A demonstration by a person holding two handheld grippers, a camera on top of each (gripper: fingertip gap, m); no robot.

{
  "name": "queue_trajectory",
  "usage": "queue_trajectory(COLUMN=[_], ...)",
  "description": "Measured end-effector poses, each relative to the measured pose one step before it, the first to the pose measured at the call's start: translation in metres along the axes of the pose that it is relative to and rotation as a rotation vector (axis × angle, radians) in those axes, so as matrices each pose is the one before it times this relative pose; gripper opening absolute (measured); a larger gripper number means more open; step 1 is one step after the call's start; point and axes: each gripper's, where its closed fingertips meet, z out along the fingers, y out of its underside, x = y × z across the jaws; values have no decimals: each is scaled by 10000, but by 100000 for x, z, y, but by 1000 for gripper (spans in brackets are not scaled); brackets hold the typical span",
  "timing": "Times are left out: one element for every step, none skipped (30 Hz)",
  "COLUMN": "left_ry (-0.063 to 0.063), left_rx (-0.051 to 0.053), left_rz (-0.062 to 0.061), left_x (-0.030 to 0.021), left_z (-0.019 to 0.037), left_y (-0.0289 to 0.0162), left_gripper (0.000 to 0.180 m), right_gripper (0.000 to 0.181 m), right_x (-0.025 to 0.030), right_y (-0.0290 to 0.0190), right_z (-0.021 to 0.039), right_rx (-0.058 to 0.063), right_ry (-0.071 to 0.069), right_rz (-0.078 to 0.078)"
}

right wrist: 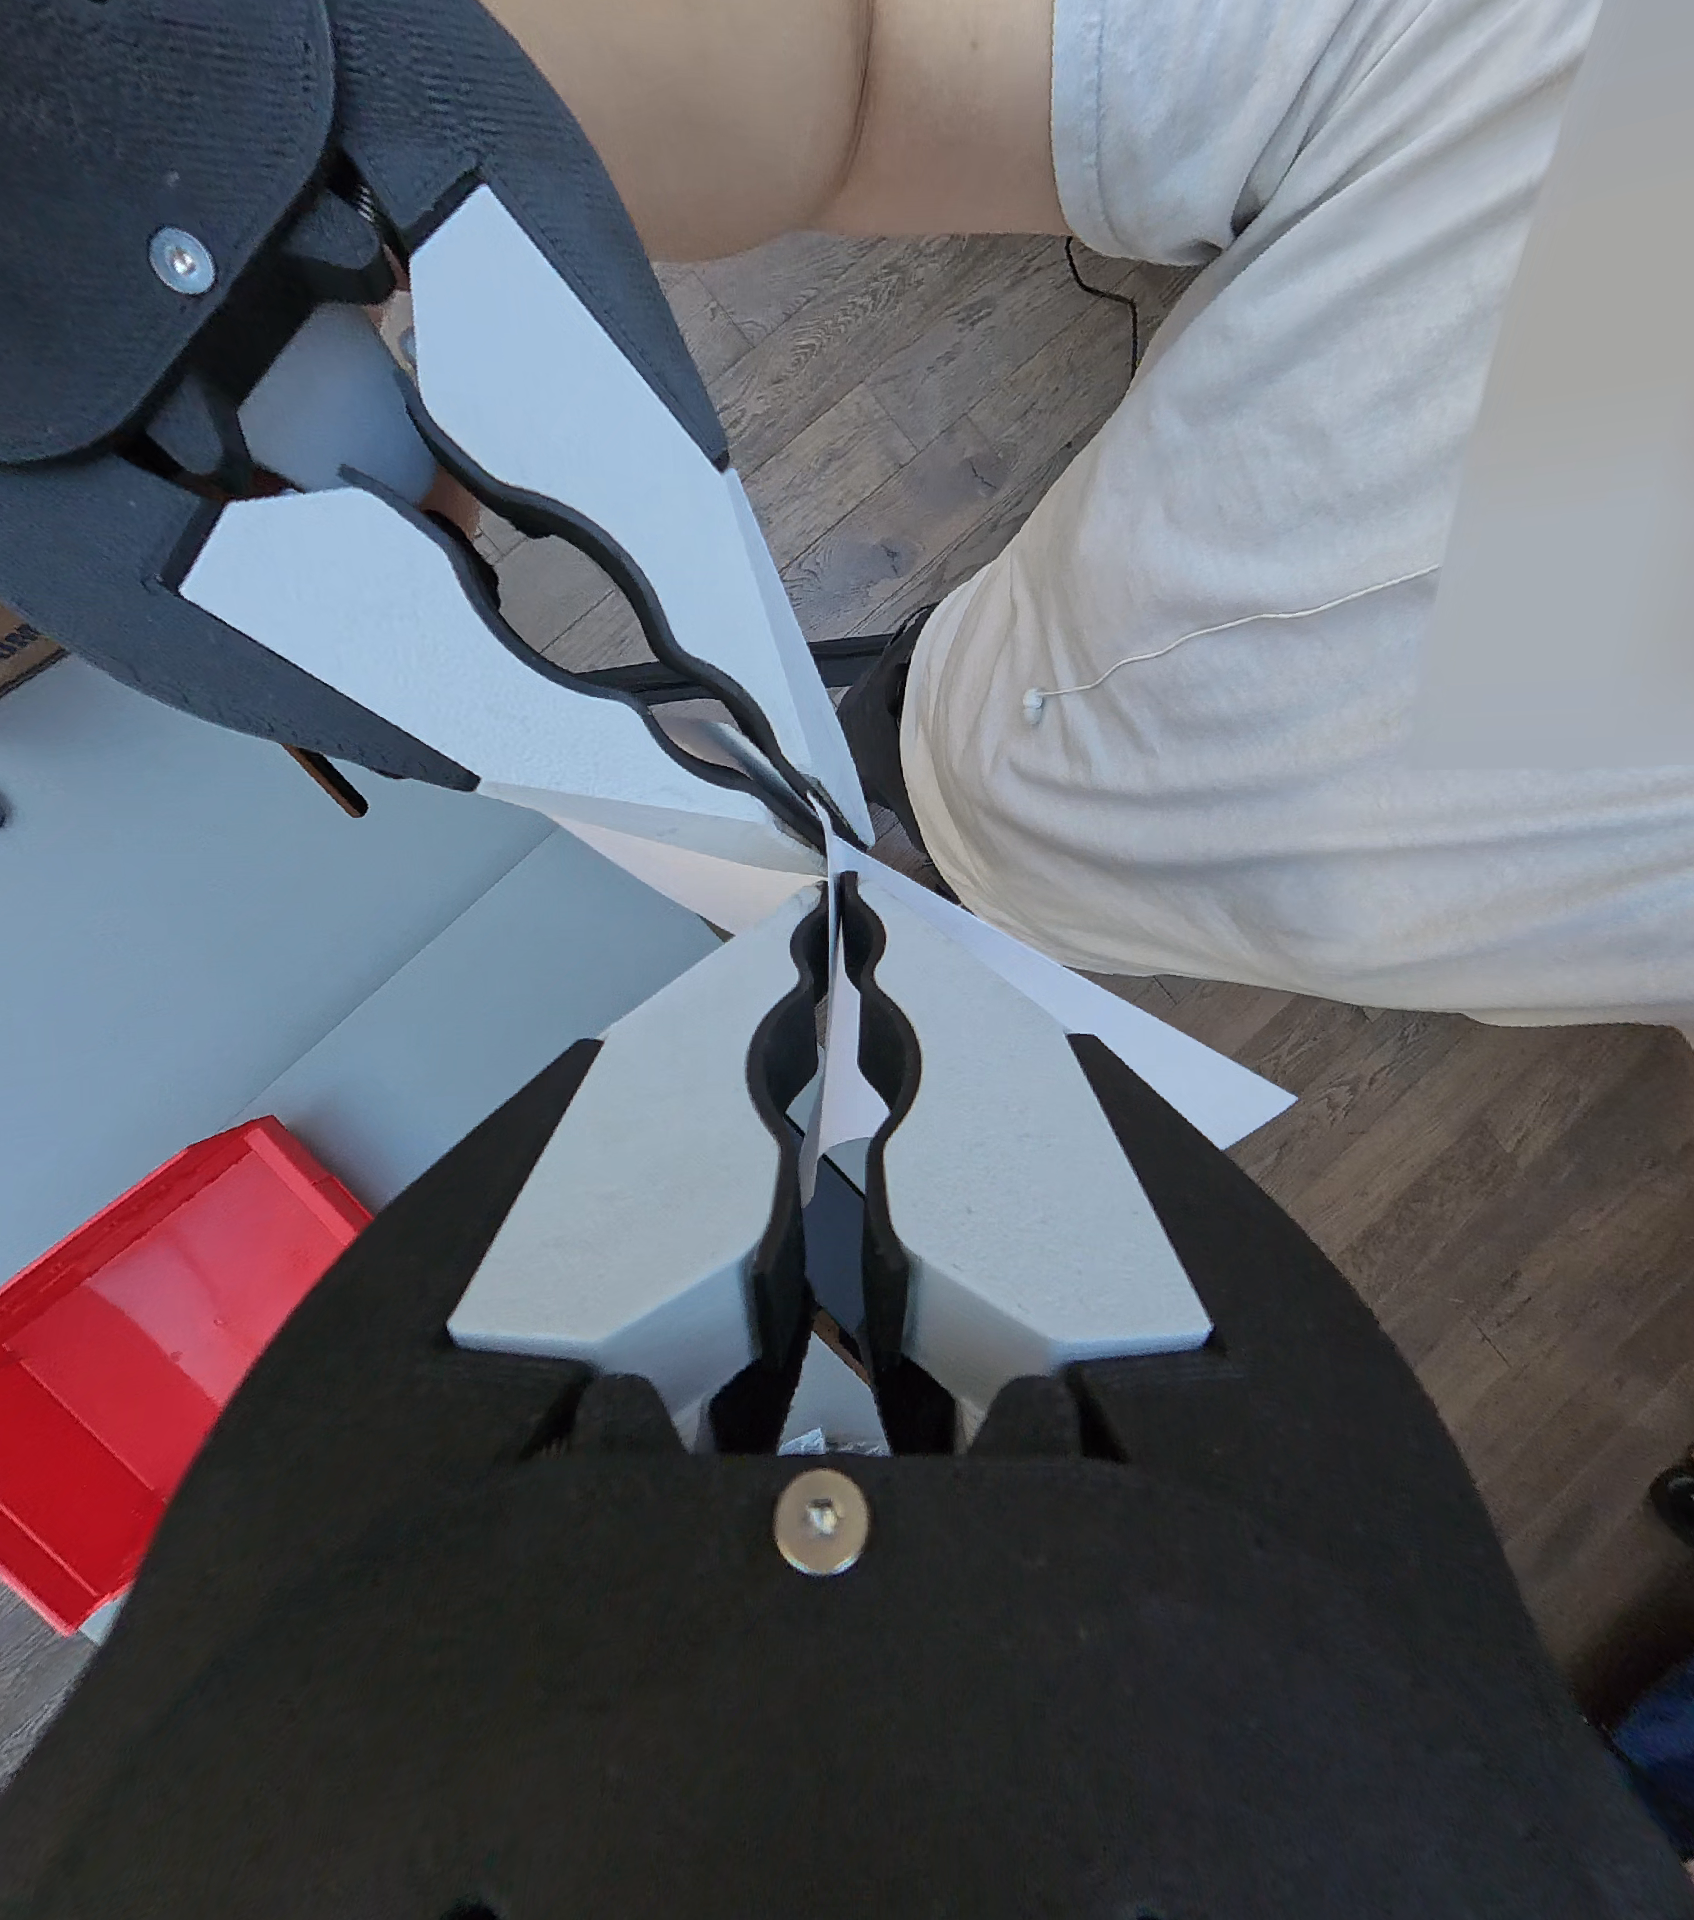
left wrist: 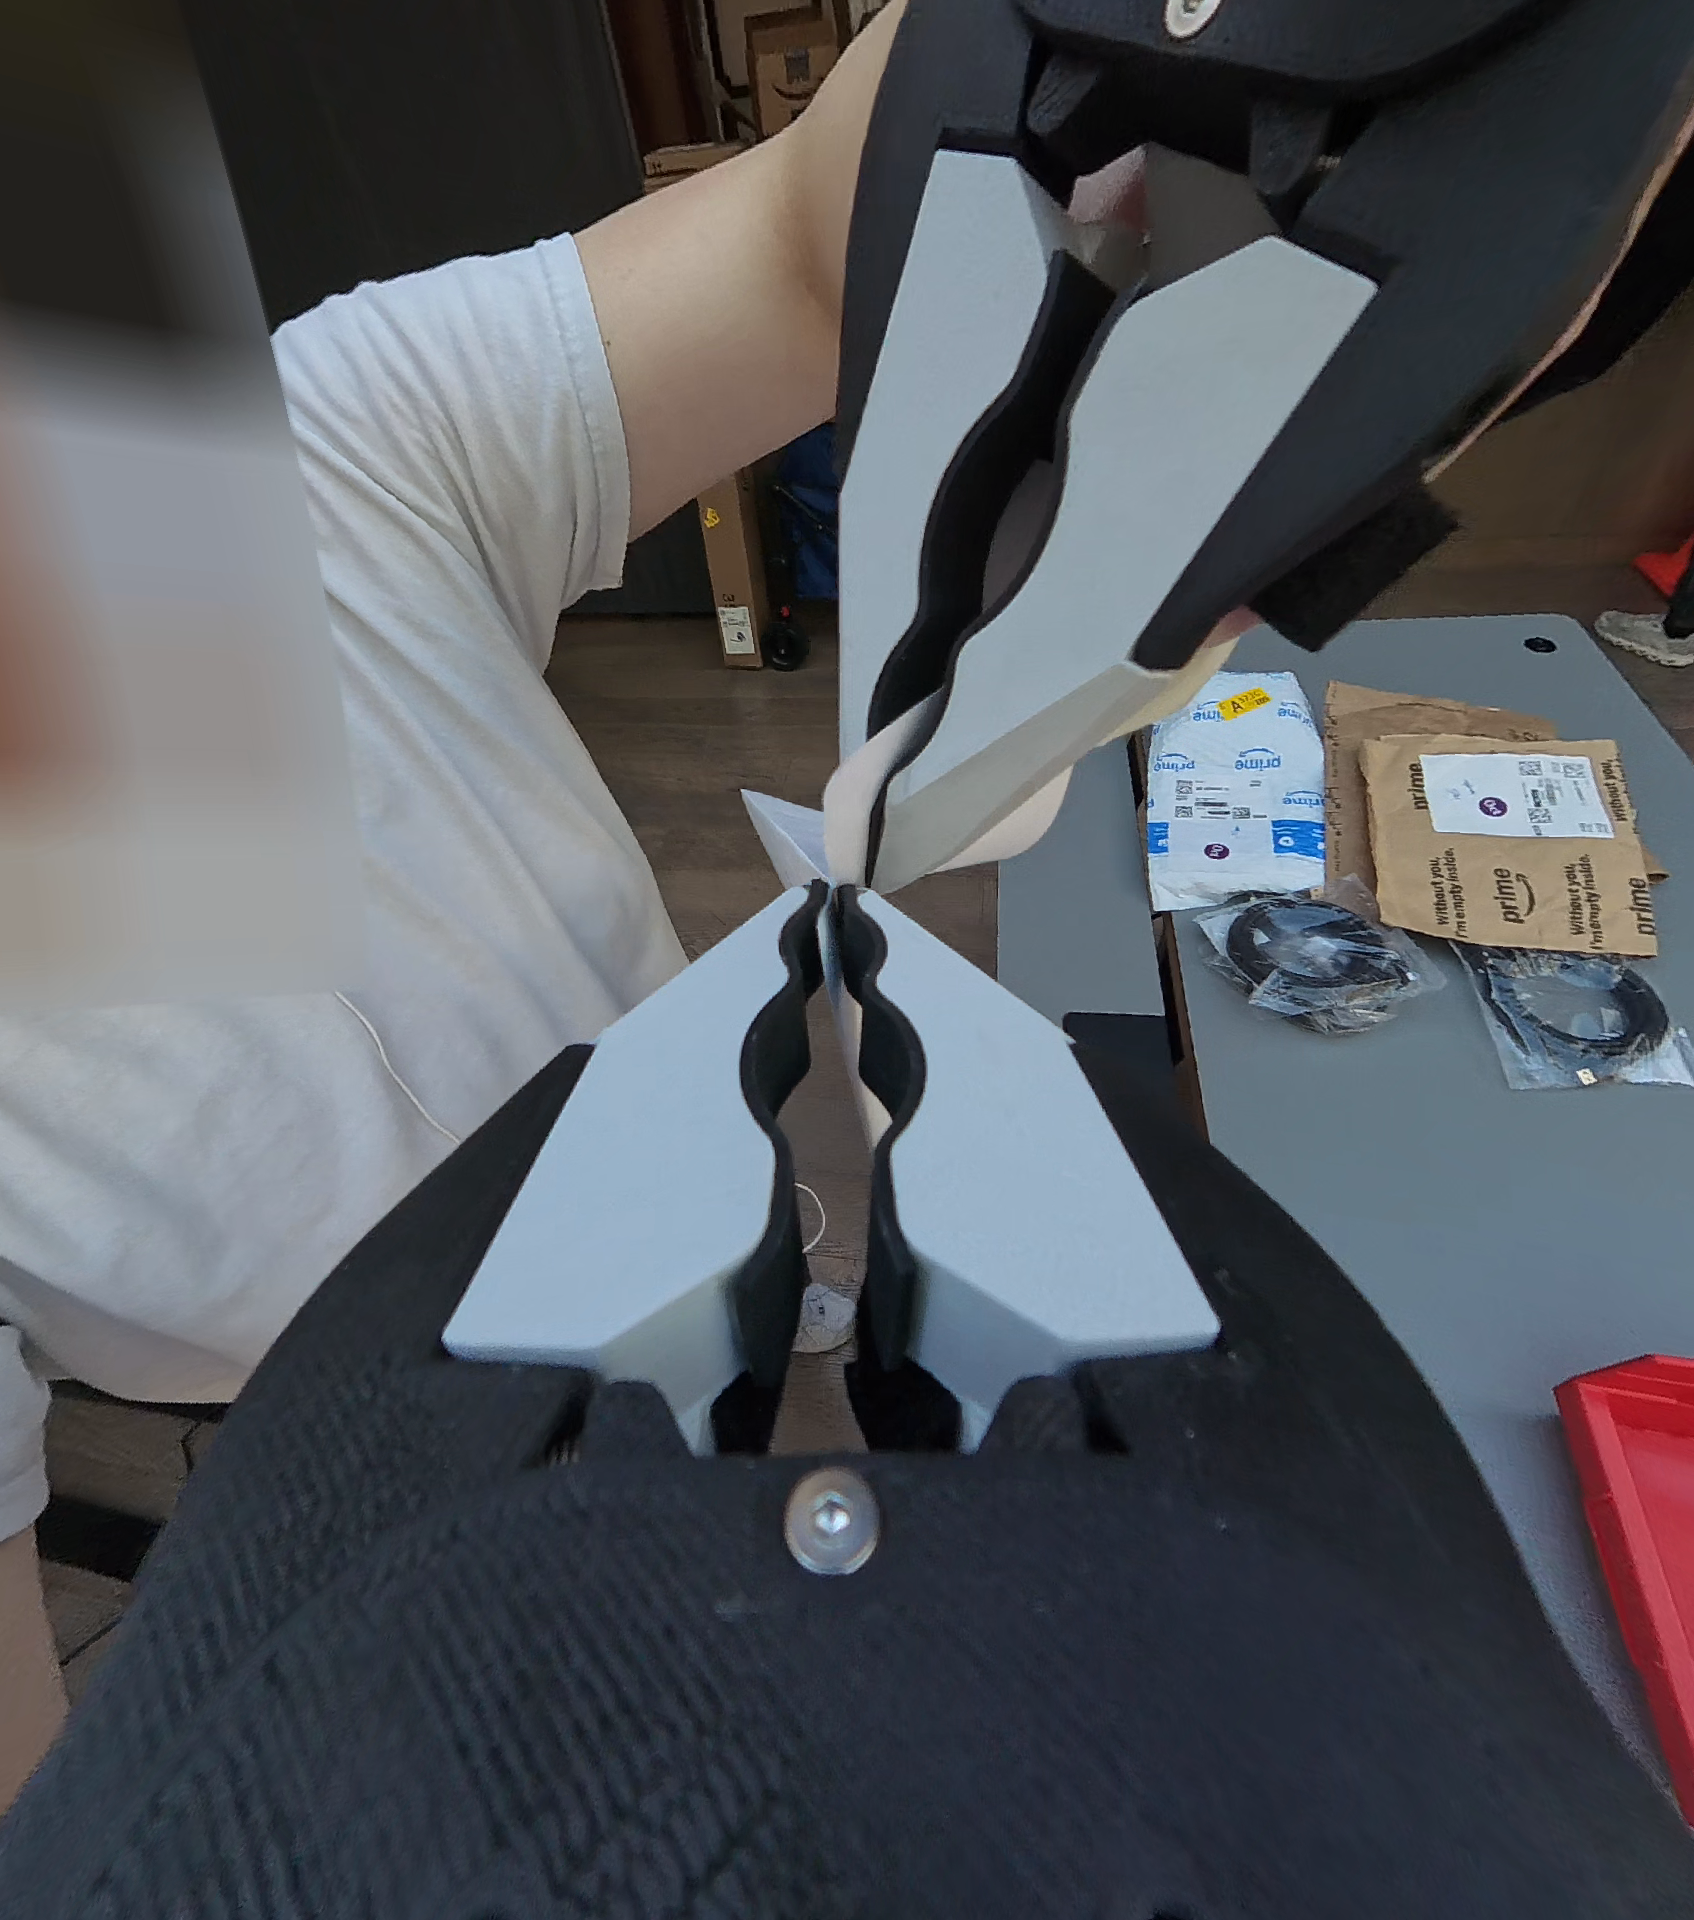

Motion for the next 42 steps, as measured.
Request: queue_trajectory(left_ry=[-38, -60, -42, 11, 2, 3, -7, -43, -50, -42, 4, -10, -46, -1, -4, -13, -9, -22, -73, -67, -31, -61, -44, 9, 16, 13, 146, 282, 178, 163, 220, 210, 239, 245, 236, 194, 142, 161, 105, 20, 1, 148], left_rx=[67, 103, 102, 97, 91, 101, 99, 68, 15, -53, -80, -107, -130, -142, -110, -66, -74, -28, 40, 32, -11, -44, -37, -48, -54, -60, -119, -86, 7, 70, 114, 148, 147, 137, 126, 96, 80, 82, 60, 45, 38, 16], left_rz=[118, 94, 50, 16, 60, 74, 25, -8, -14, -49, -50, -9, 28, 8, 11, 24, 96, 122, 123, 121, 142, 129, 37, 28, 32, 11, -74, -172, -126, -57, -16, -15, -39, -61, -65, -54, -85, -113, -60, -10, -6, -35], left_x=[13, -39, -41, 37, 62, 104, 62, -38, -74, -89, -20, 12, -22, 34, 44, 27, 58, 78, -2, 29, 103, 56, 39, 80, 97, 68, 209, 331, 140, 144, 232, 237, 237, 238, 198, 124, 42, 48, 1, -65, -72, 131], left_z=[-115, -85, -27, -34, -57, -109, -50, 10, 62, 94, 69, 45, 34, 52, 35, 22, 18, -38, -47, -49, -36, -12, 21, 57, 73, 114, 88, 67, 37, -20, -58, -78, -80, -38, -17, -3, 31, 59, 62, 76, 87, 66], left_y=[-70, -89, -58, -38, -25, -74, -70, -68, -31, 22, -3, 24, 67, 129, 103, 73, 125, 77, -3, 1, 48, 67, 61, 93, 70, 94, 150, 145, 71, -29, -53, -91, -94, -88, -102, -72, -62, -63, -44, -27, -2, 21], left_gripper=[0, 0, 0, 0, 0, 0, 0, 0, 0, 0, 0, 0, 0, 0, 0, 0, 0, 0, 0, 0, 0, 0, 0, 0, 0, 0, 0, 0, 0, 0, 0, 0, 0, 0, 0, 0, 0, 0, 0, 0, 0, 0], right_gripper=[0, 0, 0, 0, 0, 0, 0, 0, 0, 0, 0, 7, 10, 9, 5, 4, 1, 0, 0, 0, 0, 0, 0, 0, 0, 0, 0, 0, 0, 0, 0, 0, 0, 0, 0, 0, 0, 0, 0, 0, 0, 0], right_x=[-59, -35, 16, 3, -23, -92, -60, 43, 121, 143, 76, 65, -91, -22, 91, 1, -58, -100, -47, -57, -124, -84, -32, -22, -31, 15, -65, -200, -88, -86, -193, -209, -230, -176, -144, -100, -5, 15, 35, 92, 107, -65], right_y=[-87, -90, -34, 11, 4, -3, -3, -31, -25, -1, -71, -139, 16, 85, 118, 71, 74, 47, -12, -10, 45, 44, 48, 99, 136, 131, 215, 291, 145, 74, 109, 73, 83, 72, 66, 43, 20, 32, 33, 17, 30, 113], right_z=[-58, -66, -59, -48, -57, -72, -89, -53, -10, 12, 70, 109, 124, 91, 84, 56, 40, 29, -2, -22, 12, 24, 66, 50, 66, 89, 122, 100, 47, -28, -109, -137, -135, -127, -111, -93, -60, -77, -51, -11, 0, -8], right_rx=[34, 47, 18, 7, 17, 37, 35, 47, 40, 2, 19, 41, -67, -93, -97, -60, -67, -47, 2, -5, -53, -49, -38, -62, -70, -70, -117, -137, 16, 90, 87, 126, 120, 113, 125, 138, 135, 100, 74, 40, 11, -55], right_ry=[-46, -34, -9, -26, -41, -70, -27, 54, 109, 149, 116, 131, 54, 82, 115, 11, -63, -93, -62, -50, -72, -42, -3, 1, -9, 24, -28, -112, -62, -70, -141, -158, -179, -167, -161, -138, -77, -67, -63, -39, -50, -167], right_rz=[-1, 18, 11, 8, 16, 5, -6, -22, -27, -10, -32, -65, -94, -70, 23, 74, 75, 80, 57, 38, 20, 19, 16, 8, 14, -8, -32, -41, -55, -42, -78, -73, -95, -74, -15, -47, -60, -53, -46, -34, 2, -1])
